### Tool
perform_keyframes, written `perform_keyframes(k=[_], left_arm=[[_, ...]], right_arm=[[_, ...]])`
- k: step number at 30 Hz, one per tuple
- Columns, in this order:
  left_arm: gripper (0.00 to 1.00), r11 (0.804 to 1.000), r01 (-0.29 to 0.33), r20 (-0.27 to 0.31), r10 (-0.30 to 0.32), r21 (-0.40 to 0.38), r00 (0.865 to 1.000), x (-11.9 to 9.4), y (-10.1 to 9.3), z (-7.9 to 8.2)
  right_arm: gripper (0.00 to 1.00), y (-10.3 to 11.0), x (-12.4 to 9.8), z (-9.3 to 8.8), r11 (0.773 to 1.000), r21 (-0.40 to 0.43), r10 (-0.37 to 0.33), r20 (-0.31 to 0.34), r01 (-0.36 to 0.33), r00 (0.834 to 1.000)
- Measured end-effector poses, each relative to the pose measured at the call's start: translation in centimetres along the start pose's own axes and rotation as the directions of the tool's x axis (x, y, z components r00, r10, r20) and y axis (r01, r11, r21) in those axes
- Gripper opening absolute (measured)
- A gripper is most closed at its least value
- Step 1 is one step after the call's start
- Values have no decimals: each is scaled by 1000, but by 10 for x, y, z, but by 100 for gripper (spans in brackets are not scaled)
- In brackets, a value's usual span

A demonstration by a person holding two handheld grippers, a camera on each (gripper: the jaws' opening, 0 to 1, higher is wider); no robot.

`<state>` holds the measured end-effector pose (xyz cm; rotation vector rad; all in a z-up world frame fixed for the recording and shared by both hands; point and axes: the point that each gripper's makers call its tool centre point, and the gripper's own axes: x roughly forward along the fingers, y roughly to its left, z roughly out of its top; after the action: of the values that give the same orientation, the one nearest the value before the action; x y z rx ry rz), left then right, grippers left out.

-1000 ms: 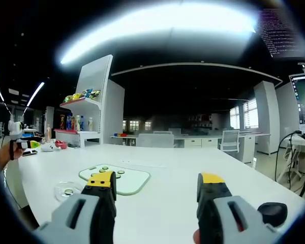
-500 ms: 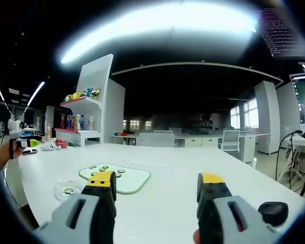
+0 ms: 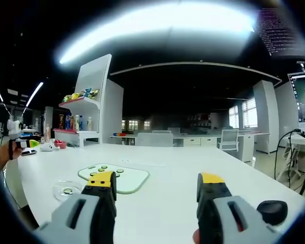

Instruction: Open the petri dish lid, add cucumber slices into the petri dish, and close the lid

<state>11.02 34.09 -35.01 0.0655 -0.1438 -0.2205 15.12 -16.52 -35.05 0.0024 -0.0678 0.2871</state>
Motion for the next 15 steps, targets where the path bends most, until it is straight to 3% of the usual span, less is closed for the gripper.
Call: perform_keyframes(k=[15], left_arm=[[76, 1000, -3, -3, 3, 12, 1000, -2, 0, 0]], right_arm=[[63, 1, 0, -4, 1000, 4, 1, -6, -1, 1000]])
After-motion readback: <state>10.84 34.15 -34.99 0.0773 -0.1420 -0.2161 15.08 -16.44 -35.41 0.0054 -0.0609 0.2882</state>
